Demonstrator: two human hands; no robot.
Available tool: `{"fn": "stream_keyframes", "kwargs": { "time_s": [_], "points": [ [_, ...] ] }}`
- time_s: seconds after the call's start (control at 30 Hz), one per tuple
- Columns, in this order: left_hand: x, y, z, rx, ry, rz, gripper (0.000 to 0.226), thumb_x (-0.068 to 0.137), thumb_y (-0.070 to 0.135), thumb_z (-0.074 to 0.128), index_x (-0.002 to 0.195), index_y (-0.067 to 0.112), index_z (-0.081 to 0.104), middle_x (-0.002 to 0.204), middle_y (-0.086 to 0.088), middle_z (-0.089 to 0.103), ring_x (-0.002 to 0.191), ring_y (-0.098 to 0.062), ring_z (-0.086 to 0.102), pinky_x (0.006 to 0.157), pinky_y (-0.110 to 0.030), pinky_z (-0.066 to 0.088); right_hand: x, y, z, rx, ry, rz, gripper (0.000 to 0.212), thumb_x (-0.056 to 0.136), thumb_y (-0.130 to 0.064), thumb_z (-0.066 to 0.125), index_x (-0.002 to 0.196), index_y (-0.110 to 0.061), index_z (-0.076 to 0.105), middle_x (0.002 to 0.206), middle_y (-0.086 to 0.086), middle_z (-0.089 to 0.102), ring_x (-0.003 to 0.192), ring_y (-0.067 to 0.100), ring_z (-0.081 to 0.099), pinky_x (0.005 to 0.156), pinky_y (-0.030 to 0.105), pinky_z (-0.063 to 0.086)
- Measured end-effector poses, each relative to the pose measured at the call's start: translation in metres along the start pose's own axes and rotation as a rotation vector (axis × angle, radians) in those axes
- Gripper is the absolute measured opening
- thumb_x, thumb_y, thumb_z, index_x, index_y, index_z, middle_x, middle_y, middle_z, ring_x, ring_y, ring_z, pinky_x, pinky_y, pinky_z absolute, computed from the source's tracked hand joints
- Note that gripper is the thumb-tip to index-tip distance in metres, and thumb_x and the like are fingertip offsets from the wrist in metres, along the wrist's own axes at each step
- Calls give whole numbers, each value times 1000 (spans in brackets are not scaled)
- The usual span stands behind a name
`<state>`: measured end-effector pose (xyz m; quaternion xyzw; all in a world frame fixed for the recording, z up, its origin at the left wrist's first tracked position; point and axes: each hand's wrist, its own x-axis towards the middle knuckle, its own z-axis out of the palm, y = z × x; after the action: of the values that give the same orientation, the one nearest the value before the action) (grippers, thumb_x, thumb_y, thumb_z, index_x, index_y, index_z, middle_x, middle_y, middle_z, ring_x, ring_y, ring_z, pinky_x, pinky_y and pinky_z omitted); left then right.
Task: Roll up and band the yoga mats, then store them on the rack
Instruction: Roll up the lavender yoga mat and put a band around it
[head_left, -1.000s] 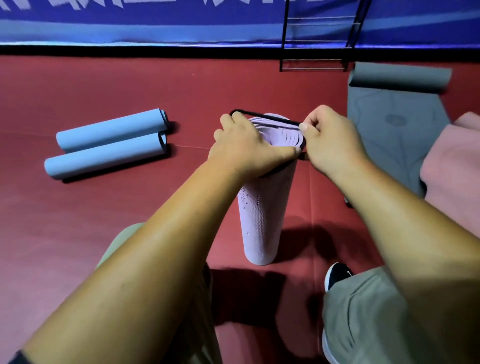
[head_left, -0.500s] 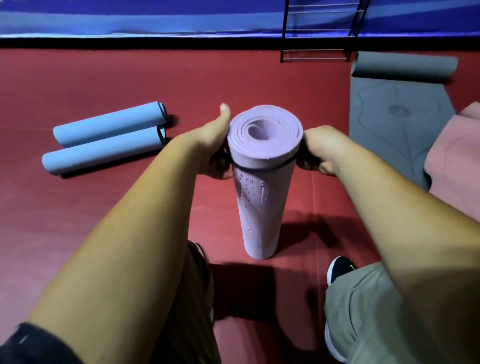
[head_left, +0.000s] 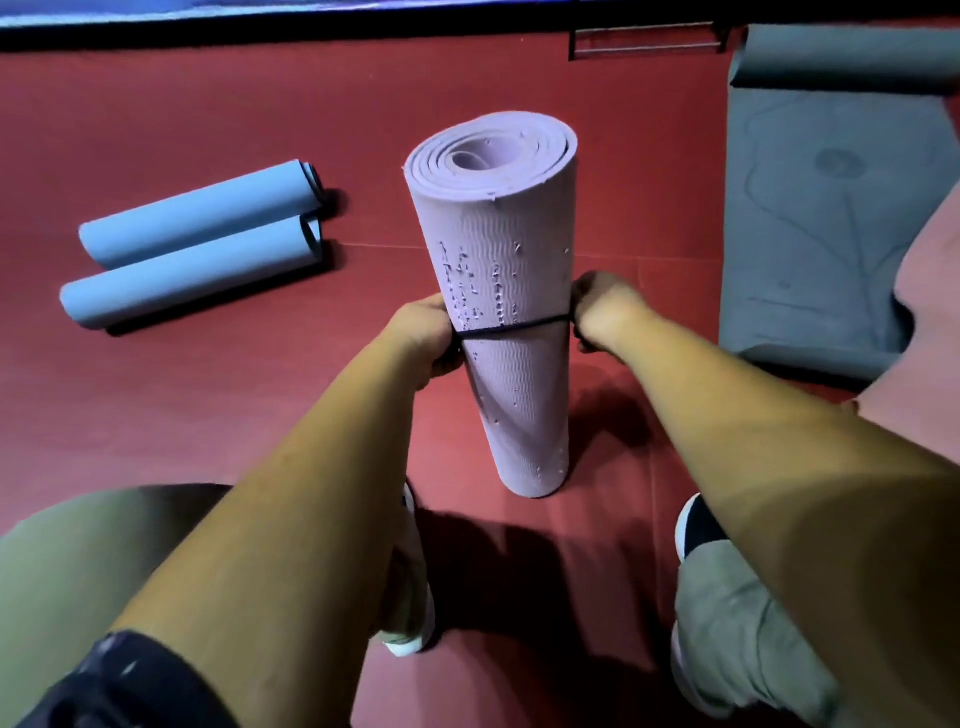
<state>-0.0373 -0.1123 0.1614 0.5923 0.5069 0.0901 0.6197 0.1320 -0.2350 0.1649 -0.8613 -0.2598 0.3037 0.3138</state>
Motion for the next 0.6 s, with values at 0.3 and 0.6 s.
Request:
{"fn": "stream_keyframes", "kwargs": {
  "time_s": [0.3,0.6],
  "points": [
    [37,-72,16,8,100,-33,61,90,-10,40,48,23,70,47,1,34,59,-18,20,55,-29,26,23,54,49,-52,-71,140,32,108,-10,50,135,-2,66,134,22,66,124,38,64,92,37,50],
    [28,-78,1,-259,-10,-21,26,93,0,58,98,17,76,83,-4,73,72,-23,62,77,-32,61,8,52,47,398,-174,250,22,105,-1,47,94,-12,62,73,7,61,50,12,54,43,23,54]
  ]
}}
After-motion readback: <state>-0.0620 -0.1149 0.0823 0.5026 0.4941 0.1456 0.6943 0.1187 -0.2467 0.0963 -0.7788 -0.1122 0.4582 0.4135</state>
